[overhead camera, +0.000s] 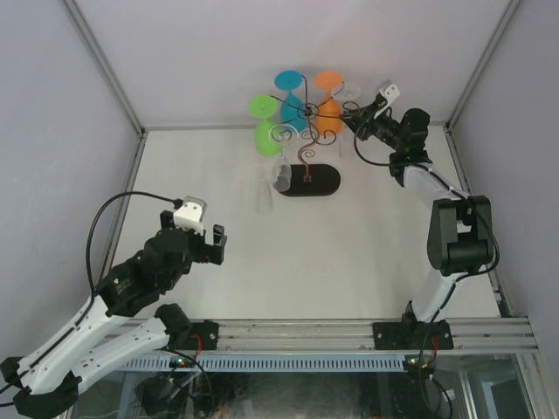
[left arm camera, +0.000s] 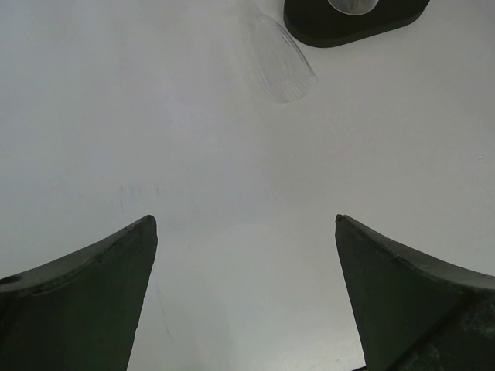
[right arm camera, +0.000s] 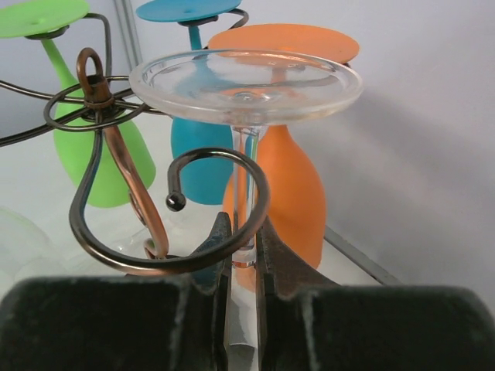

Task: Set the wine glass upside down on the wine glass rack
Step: Turn the wine glass upside down at the wine rack.

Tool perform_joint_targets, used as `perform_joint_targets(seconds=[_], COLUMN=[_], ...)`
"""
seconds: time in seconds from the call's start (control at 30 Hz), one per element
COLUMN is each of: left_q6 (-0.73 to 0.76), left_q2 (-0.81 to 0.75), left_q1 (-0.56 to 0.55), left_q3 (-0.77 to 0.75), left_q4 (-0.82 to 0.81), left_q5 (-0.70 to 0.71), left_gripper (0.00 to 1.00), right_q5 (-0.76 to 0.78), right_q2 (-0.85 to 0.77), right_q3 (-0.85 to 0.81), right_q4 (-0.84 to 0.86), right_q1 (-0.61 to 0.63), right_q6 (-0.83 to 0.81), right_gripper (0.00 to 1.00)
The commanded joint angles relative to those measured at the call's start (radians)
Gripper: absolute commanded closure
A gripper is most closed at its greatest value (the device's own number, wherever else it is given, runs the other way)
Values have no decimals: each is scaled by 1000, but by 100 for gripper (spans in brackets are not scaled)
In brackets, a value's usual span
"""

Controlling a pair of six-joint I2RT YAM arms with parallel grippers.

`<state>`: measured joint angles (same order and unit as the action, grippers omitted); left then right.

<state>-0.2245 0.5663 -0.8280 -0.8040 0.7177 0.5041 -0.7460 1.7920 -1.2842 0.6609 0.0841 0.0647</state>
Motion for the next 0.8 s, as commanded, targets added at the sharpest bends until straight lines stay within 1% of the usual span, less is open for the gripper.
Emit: perform_joint_targets(seconds=[0.0,0.37,0.77], left_q6=[11,12,14], left_q2=[12,17,27], left_q1=[6,6,5], left_q3=[8,8,6], left_q4=[-24,-22,-23], left_q5=[17,15,8], left_gripper=[0,0,0], right_q5=[-68,-194,-233], right_q2=[1,3,-32], right_q3=[-48,-47,-2], right_q4=[57,102,131], right_q1=[14,10,-16], right_q6=[13,54,83], right_gripper=[100,100,100])
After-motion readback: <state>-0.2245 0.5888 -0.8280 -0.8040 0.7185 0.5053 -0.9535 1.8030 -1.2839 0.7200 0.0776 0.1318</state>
